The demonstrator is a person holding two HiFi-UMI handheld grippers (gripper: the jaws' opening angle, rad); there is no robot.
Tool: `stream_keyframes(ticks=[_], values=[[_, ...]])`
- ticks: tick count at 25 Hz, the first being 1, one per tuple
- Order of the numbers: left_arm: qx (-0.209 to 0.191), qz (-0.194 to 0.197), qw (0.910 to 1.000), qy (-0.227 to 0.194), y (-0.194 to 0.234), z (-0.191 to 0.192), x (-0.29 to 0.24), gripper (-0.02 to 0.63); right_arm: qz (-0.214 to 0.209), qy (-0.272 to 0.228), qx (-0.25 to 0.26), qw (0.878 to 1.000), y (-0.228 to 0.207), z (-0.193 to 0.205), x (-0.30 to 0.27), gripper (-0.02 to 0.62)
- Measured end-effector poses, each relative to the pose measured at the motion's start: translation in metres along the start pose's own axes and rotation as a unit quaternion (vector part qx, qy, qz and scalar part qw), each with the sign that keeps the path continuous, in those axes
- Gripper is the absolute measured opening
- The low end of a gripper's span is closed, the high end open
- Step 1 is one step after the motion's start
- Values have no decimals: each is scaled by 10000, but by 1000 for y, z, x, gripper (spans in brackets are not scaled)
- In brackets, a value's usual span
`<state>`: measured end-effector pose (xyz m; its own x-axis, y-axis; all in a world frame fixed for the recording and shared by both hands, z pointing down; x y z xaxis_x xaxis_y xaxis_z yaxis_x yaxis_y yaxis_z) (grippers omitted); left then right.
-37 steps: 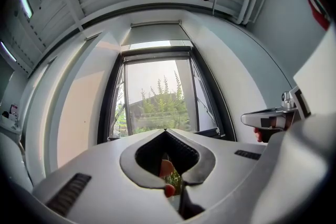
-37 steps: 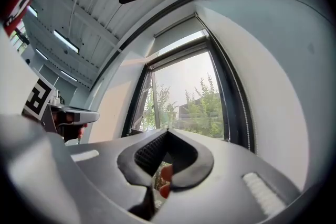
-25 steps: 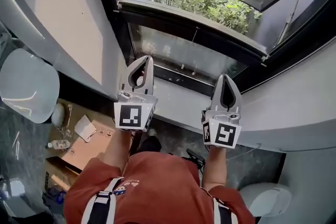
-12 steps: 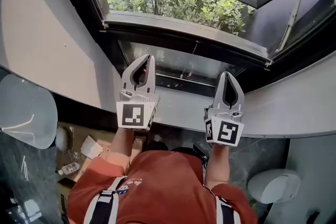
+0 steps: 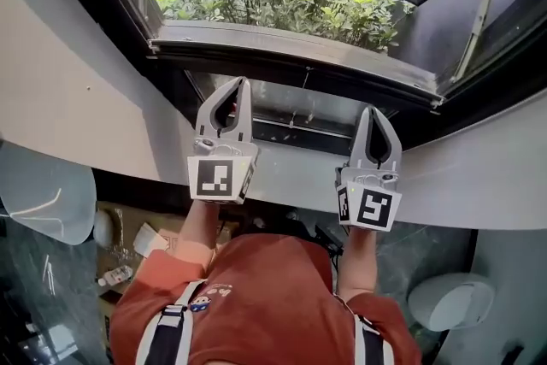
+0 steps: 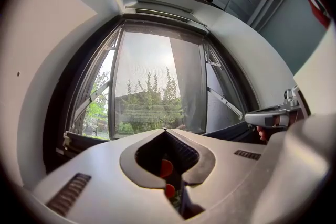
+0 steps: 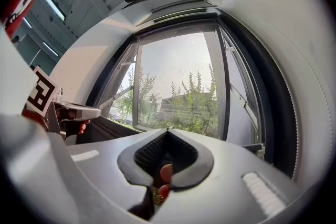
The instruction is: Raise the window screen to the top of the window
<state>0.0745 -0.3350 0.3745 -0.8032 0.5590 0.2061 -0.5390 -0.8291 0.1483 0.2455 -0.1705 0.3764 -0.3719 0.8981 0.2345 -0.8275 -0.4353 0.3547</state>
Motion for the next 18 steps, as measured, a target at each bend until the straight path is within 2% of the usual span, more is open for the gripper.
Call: stream_keyframes(ticks=[6,9,11,13,14,18], values=[[-382,101,9990,217,-9,5,-12,5,-152,40,279,9995,-12,9,-8,9],[-838,160,9958,346,-10,9,-16,8,-435,111,666,9968,-12,12,-13,9],[-1297,256,9903,433,-11,11,-19,30,-685,135,1028,9923,-10,11,-18,11],[-1891,416,9789,651,-12,17,-22,64,-927,300,1378,9857,-8,13,-21,13],[-2215,508,9707,785,-11,22,-25,71,-1069,440,1538,9813,-7,16,-22,75],[-3347,645,9330,1156,-4,35,-30,114,-1521,902,2457,9531,-3,30,-32,120]])
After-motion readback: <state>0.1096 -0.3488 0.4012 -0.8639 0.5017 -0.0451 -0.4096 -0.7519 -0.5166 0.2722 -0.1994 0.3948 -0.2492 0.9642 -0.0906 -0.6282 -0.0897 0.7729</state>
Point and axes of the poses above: the fingertips, and each gripper's own axes: x backward along the fingers, y to its left, z out of its underside, the point moved 4 cm from there along x, backward along the fingers, and after that the axes turned 12 degrees about x, right-handed, at the moved point
